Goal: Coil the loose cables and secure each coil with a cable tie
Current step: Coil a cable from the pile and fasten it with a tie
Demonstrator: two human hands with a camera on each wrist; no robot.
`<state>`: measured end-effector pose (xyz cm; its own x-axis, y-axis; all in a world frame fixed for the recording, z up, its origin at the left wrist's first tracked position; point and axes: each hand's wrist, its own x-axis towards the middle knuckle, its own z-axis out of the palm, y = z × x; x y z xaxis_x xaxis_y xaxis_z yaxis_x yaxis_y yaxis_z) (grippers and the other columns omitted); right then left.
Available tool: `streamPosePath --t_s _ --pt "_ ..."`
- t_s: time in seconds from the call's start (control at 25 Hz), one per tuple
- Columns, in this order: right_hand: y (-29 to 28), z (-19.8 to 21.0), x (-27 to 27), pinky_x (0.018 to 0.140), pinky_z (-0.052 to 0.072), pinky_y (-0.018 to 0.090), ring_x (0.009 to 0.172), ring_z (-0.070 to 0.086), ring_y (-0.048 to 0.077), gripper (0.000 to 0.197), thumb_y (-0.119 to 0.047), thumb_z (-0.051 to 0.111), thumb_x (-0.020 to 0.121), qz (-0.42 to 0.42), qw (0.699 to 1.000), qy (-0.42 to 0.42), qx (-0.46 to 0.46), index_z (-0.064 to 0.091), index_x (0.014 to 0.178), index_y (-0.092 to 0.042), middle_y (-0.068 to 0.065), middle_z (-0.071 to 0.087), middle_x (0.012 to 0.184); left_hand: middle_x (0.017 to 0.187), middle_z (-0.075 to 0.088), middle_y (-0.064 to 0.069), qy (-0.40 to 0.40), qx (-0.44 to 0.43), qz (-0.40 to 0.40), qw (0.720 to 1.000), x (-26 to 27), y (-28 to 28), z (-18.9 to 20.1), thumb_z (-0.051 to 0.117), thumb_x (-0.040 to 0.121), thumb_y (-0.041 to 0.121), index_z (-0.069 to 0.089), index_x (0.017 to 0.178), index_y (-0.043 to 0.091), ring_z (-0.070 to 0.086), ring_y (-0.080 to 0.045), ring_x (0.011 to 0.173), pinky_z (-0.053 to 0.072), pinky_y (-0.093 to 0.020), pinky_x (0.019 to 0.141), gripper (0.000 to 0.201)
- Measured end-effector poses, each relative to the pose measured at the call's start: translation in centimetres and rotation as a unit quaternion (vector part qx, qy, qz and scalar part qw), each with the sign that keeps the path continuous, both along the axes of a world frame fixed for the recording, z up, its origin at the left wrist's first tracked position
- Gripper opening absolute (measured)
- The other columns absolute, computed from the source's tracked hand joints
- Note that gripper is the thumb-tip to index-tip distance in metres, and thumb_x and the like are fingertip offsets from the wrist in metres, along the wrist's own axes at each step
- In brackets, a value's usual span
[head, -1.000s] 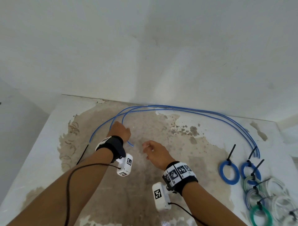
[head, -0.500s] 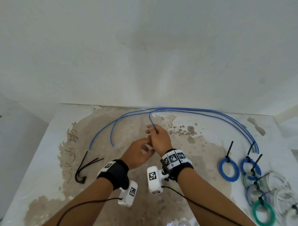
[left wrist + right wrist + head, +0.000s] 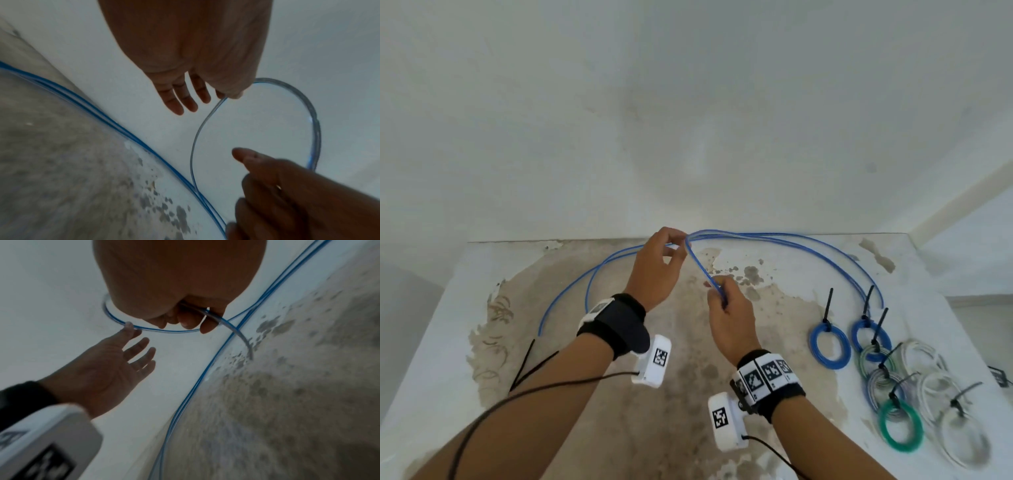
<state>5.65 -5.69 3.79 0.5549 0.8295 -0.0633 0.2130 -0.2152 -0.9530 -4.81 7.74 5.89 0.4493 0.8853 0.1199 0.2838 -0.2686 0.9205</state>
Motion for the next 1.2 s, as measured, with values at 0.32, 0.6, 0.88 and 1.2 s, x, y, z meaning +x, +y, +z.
streamPosePath --t_s 0.32,0.6,0.88,1.2 --pt "-1.4 1.2 4.8 0.074 0.06 0.028 0.074 0.071 0.015 0.077 -0.025 0.059 0.101 0.025 0.999 0.024 -0.017 0.012 0.159 -0.046 -0.005 0.064 0.104 0.12 0.068 0.013 -0.05 0.053 -0.052 0.996 2.1 -6.9 1.5 0.05 0.104 0.017 0.051 0.109 0.027 0.063 -0.002 0.105 0.046 -0.011 0.077 0.012" --pt "-4.7 0.1 7.5 0.087 0.054 0.028 0.095 0.067 0.009 0.021 -0.014 0.062 0.095 0.072 0.997 0.028 0.002 0.07 0.1 -0.033 -0.004 0.07 0.108 0.099 0.069 0.012 -0.108 -0.106 -0.093 0.984 4.4 -10.4 1.9 0.042 0.096 0.012 0.065 0.097 0.007 0.065 -0.016 0.091 0.043 -0.029 0.072 0.024" --pt "-10.6 -1.1 9.1 0.078 0.049 0.017 0.083 0.065 0.004 0.028 -0.004 0.05 0.087 0.121 0.991 -0.064 0.004 0.069 0.076 -0.022 -0.007 0.071 0.088 0.107 0.068 -0.008 0.046 -0.529 -0.086 0.843 10.8 -9.6 -1.1 0.047 0.104 0.039 0.063 0.104 0.012 0.063 -0.022 0.079 0.051 -0.029 0.064 0.032" --pt "-14.8 -2.6 11.8 0.063 0.045 0.034 0.06 0.05 0.013 0.023 -0.016 0.044 0.106 0.053 0.994 0.083 -0.048 0.064 0.096 -0.01 -0.007 0.053 0.064 0.079 0.057 0.002 -0.122 -0.435 0.044 0.891 11.0 -12.4 2.4 0.044 0.105 0.019 0.06 0.104 0.017 0.052 -0.015 0.063 0.042 -0.031 0.06 0.016"
